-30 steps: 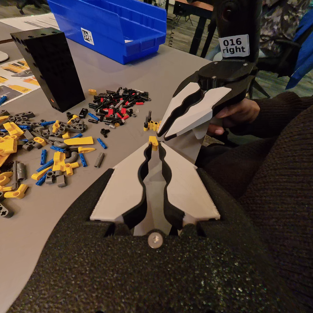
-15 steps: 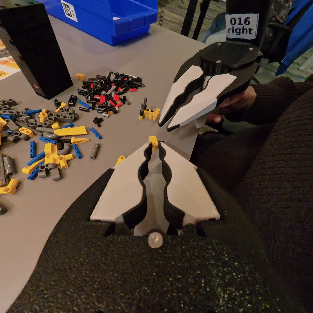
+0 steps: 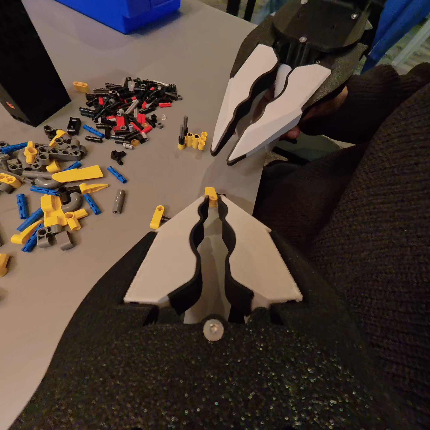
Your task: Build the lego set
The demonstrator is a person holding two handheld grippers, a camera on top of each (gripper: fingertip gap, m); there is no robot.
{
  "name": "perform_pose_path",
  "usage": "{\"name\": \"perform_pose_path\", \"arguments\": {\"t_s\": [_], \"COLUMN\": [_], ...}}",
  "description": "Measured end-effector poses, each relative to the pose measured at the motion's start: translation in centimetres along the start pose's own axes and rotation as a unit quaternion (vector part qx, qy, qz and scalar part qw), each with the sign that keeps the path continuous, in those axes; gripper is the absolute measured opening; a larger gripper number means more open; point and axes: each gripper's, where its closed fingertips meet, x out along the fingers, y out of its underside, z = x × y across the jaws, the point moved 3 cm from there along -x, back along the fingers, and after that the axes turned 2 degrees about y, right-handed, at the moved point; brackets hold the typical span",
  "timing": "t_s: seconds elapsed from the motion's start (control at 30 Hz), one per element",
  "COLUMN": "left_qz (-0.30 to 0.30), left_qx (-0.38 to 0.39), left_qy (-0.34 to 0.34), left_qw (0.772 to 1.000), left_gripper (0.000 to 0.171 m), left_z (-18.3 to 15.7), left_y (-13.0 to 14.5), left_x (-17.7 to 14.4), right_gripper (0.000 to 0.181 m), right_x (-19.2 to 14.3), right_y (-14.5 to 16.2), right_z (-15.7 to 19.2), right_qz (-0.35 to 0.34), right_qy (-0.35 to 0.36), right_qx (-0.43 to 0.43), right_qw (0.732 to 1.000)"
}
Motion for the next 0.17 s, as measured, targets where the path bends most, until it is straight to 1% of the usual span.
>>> {"name": "perform_pose_path", "arguments": {"t_s": [0.17], "left_qz": [0.005], "left_qx": [0.003], "left_qy": [0.008], "left_qw": [1.0], "left_gripper": [0.007], "left_z": [-0.2], "left_y": [0.01], "left_x": [0.3], "right_gripper": [0.011], "right_x": [0.5], "right_y": [0.8], "right_z": [0.19], "right_qz": [0.002], "right_qy": [-0.011], "right_qx": [0.016], "right_qw": [1.0]}}
